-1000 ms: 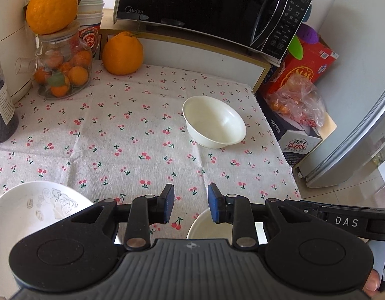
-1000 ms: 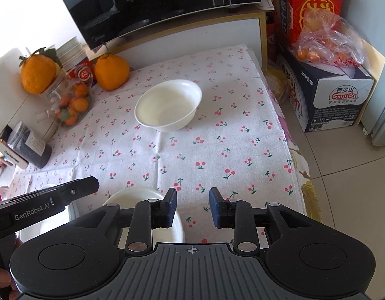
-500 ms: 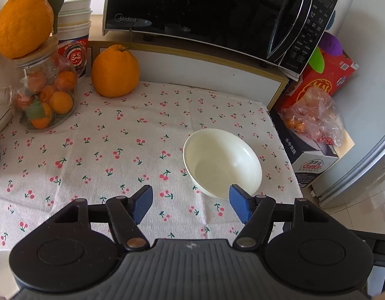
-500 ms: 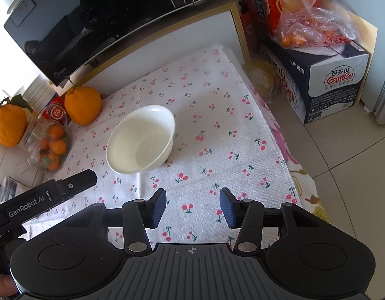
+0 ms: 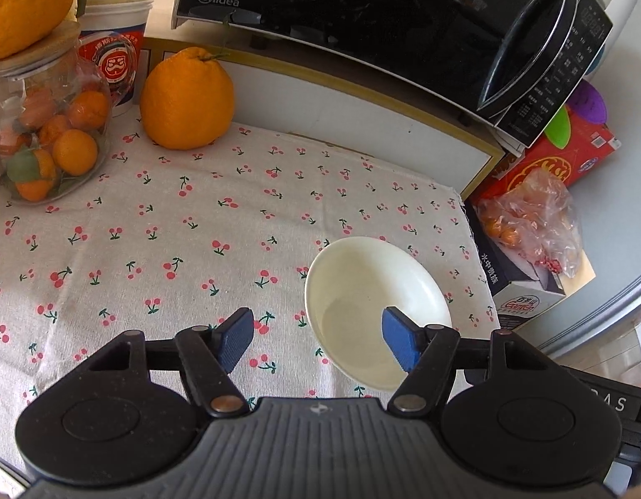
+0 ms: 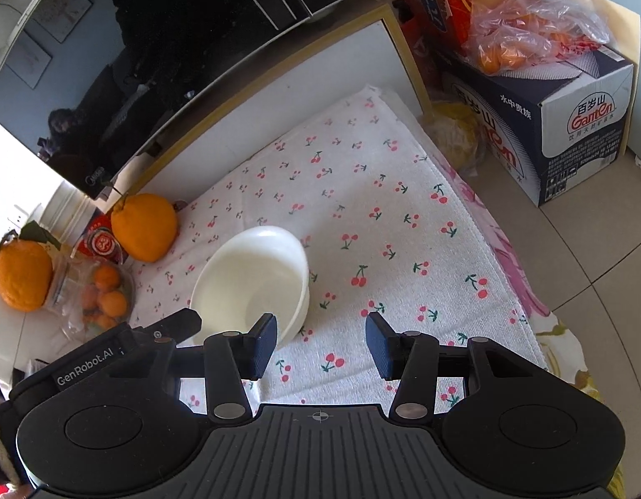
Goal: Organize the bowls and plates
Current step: 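Move both tools to the last white bowl and close on its rim, then lift the white bowl with both tools off the tablecloth, then carry the white bowls with both tools toward the rose-print plate stack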
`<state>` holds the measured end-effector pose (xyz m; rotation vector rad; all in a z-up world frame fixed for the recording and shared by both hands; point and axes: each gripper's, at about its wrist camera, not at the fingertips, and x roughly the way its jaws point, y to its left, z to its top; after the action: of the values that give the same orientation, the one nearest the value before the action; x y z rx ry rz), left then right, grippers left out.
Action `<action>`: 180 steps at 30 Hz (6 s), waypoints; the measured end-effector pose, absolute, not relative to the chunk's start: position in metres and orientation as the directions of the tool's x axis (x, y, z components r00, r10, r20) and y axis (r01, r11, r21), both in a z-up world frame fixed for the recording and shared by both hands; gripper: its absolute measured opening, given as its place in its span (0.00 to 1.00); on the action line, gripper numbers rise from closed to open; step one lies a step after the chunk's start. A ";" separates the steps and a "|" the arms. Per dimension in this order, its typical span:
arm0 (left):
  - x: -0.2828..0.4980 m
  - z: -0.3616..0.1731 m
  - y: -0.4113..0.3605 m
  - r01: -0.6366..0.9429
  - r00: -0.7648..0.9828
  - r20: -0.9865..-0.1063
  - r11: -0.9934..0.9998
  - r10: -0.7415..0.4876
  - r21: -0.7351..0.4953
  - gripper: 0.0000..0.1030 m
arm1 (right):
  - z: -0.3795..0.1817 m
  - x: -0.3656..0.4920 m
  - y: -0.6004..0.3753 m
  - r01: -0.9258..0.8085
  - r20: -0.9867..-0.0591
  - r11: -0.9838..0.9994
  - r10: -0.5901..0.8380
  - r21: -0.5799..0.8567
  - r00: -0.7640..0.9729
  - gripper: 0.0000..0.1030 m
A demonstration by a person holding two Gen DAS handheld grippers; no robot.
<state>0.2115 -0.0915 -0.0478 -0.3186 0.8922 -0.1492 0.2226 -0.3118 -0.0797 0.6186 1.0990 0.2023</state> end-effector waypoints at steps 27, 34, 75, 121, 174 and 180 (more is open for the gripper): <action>0.198 -0.046 -0.089 0.034 0.618 -0.712 0.916 -0.334 -0.400 0.10 | -0.072 0.225 -0.292 0.066 -0.747 0.823 0.476 0.565 0.465 0.10; 0.173 -0.028 -0.087 0.050 0.645 -0.686 0.914 -0.338 -0.403 0.10 | -0.048 0.206 -0.293 0.026 -0.740 0.832 0.479 0.555 0.471 0.11; 0.040 -0.026 -0.069 0.117 0.629 -0.679 0.910 -0.378 -0.398 0.10 | 0.000 0.047 -0.279 -0.202 -0.766 0.889 0.457 0.411 0.452 0.17; 0.040 -0.040 -0.067 0.101 0.600 -0.726 0.931 -0.337 -0.350 0.28 | -0.005 0.044 -0.274 -0.190 -0.811 0.921 0.389 0.339 0.437 0.31; 0.057 -0.035 -0.056 0.201 0.584 -0.656 0.868 -0.478 -0.454 0.80 | -0.032 0.069 -0.304 0.112 -0.818 0.879 0.376 0.463 0.436 0.78; 0.060 -0.038 -0.055 0.196 0.571 -0.660 0.862 -0.488 -0.467 0.89 | -0.032 0.069 -0.302 0.105 -0.821 0.882 0.376 0.459 0.431 0.85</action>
<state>0.0602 -0.0554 -0.0378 -0.3639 0.8766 -0.4118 0.0690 -0.3021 -0.0321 0.4869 1.1248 0.1770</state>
